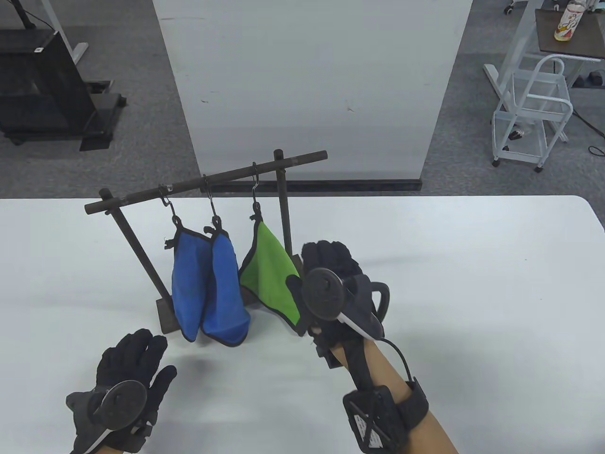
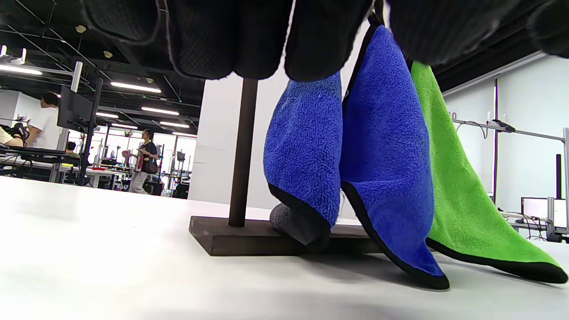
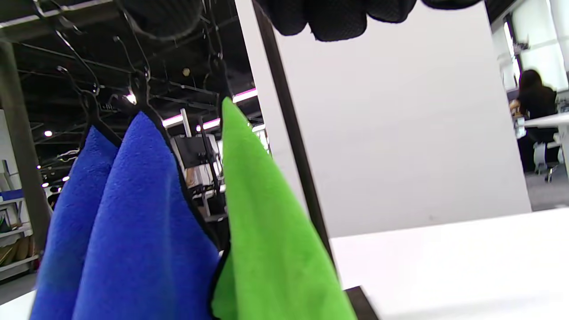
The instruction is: Hook hand towel onto s-hook
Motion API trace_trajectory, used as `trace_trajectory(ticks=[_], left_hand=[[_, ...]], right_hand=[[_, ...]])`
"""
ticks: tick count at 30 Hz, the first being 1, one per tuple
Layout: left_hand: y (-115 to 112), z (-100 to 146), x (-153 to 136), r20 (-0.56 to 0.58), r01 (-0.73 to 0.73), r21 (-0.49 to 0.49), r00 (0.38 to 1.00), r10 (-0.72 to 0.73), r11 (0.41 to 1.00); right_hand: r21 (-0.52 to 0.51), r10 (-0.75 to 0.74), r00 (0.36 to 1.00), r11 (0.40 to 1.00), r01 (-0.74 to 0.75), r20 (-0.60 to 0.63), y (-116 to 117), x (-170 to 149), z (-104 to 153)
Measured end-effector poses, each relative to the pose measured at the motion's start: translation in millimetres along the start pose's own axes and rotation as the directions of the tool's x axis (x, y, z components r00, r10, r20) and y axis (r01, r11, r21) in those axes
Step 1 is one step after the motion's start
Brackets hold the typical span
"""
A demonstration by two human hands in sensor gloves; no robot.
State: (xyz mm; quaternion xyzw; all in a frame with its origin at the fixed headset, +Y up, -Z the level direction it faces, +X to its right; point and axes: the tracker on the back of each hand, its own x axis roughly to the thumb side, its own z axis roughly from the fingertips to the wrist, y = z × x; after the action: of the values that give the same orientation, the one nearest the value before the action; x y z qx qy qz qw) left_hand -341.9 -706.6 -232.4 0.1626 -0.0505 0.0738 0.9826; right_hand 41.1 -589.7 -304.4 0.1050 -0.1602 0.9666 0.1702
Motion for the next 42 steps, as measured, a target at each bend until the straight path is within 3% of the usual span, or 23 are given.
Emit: trace_trajectory(ticks=[5, 11, 19, 25, 28, 33, 42], left_hand=[[1, 1, 2, -0.005, 0.024, 0.011, 1.000, -0.024, 1.000], [2, 1, 2, -0.026, 0.053, 0.029, 0.998, -0.052, 0.998], [0, 1, 2, -0.051, 0.087, 0.020, 0.995, -0.086, 0.996], [-2, 0, 4, -0.060, 0.125, 0.012, 0.990, -0.124, 0.992], [-2, -1, 4, -0.061, 0.134, 0.011, 0.989, -0.133, 0.991], [-3, -2, 2, -0.075, 0.140, 0.004, 0.987, -0.139, 0.990], [-7, -1, 8, -0.065, 0.172, 0.004, 0.983, -0.171, 0.985]], right_hand=[[-0.099, 0.056, 0.998, 0.994, -0.054, 0.014, 2, -27, 51], [-0.177, 0.134, 0.991, 0.976, -0.127, 0.026, 16, -51, 94], [-0.149, 0.221, 0.975, 0.964, -0.222, -0.020, 50, -83, 127], [-0.089, 0.249, 0.967, 0.963, -0.253, -0.046, 77, -97, 140], [-0.062, 0.227, 0.973, 0.971, -0.229, -0.043, 79, -98, 140], [-0.106, 0.233, 0.972, 0.966, -0.235, -0.037, 76, -99, 142], [-0.057, 0.242, 0.970, 0.969, -0.242, -0.013, 83, -103, 143]])
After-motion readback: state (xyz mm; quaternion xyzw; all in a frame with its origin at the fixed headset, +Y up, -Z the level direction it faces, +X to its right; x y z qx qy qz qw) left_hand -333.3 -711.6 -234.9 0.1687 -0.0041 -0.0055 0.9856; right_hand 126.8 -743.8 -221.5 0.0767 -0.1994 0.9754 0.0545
